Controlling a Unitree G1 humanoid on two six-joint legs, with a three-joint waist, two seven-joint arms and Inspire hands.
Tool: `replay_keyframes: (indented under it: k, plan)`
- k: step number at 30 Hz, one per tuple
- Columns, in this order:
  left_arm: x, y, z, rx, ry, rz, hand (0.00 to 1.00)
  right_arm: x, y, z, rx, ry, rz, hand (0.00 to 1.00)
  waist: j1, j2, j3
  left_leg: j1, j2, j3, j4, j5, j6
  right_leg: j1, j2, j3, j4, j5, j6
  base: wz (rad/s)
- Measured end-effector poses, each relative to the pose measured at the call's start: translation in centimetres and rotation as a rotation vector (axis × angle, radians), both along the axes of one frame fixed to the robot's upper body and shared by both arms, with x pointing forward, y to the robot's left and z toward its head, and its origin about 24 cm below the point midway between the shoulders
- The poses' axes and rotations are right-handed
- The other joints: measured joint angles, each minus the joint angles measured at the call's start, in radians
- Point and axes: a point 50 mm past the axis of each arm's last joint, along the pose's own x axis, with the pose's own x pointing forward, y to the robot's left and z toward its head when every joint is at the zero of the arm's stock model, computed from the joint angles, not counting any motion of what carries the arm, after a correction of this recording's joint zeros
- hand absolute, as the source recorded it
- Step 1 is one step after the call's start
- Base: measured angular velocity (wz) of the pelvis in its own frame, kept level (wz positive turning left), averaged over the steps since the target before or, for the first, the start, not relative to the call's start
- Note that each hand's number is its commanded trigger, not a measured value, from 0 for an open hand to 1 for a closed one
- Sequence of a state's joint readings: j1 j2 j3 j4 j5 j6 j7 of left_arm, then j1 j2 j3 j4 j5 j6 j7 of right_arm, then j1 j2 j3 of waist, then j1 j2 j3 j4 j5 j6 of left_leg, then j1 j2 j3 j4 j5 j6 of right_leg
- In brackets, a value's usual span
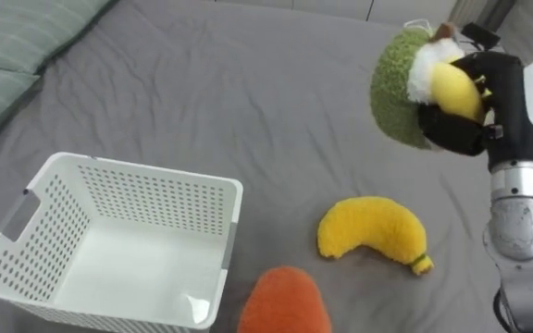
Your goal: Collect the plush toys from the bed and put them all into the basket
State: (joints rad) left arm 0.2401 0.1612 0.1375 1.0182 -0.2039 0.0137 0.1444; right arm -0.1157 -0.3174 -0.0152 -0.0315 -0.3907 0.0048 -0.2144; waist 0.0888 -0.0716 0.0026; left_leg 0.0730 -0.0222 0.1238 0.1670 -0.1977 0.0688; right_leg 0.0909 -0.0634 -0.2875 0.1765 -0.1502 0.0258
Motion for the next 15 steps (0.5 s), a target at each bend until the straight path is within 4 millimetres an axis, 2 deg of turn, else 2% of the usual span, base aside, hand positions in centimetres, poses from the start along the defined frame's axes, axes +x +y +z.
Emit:
replay_keyframes:
  k: [2, 4, 6, 9, 12, 15]
  plan:
    - [0.3, 0.0, 0.0, 0.0, -0.008, -0.005, 0.0, 0.3, 0.8, 0.0, -0.005, 0.014, 0.048, 1.0, 0.01, -0.004, 0.0009, -0.004, -0.002, -0.011, 0.0, 0.002, 0.001, 0.001, -0.002, -0.017, 0.0, 0.0, 0.0, 0.12]
    - [0.9, 0.0, 0.1, 0.002, -0.033, -0.01, 0.0, 0.4, 1.5, -0.1, 0.027, 0.032, 0.09, 1.0, 0.049, -0.014, 0.006, -0.009, -0.004, -0.016, 0.0, 0.002, 0.001, -0.003, -0.003, -0.02, -0.001, 0.0, 0.0, 0.05]
    - [1.0, 0.0, 0.1, 0.003, -0.038, -0.012, 0.0, 0.4, 2.3, -0.1, 0.043, 0.046, 0.132, 1.0, 0.062, -0.021, 0.0069, -0.014, -0.004, -0.022, 0.0, 0.002, 0.001, -0.005, -0.004, -0.028, -0.001, 0.0, 0.001, 0.08]
    - [0.8, 0.0, 0.1, 0.004, -0.031, -0.017, 0.0, 0.6, 3.5, -0.2, 0.035, 0.073, 0.196, 1.0, 0.105, -0.023, 0.0073, -0.016, -0.006, -0.029, 0.001, 0.002, 0.002, -0.005, -0.006, -0.043, -0.003, 0.0, 0.001, 0.07]
    - [0.9, 0.0, 0.2, 0.011, -0.032, -0.028, 0.0, 0.8, 4.6, -0.2, 0.021, 0.091, 0.255, 1.0, 0.121, -0.023, 0.0075, -0.027, -0.008, -0.047, 0.006, 0.003, 0.004, -0.004, -0.008, -0.061, -0.006, 0.0, 0.001, 0.17]
    - [0.7, -0.1, 0.1, 0.005, -0.022, -0.026, 0.0, 0.9, 6.0, -0.4, 0.0, 0.108, 0.298, 1.0, 0.149, -0.017, 0.0118, -0.031, -0.009, -0.058, 0.011, 0.003, 0.003, 0.001, -0.008, -0.074, -0.007, 0.0, 0.001, 0.11]
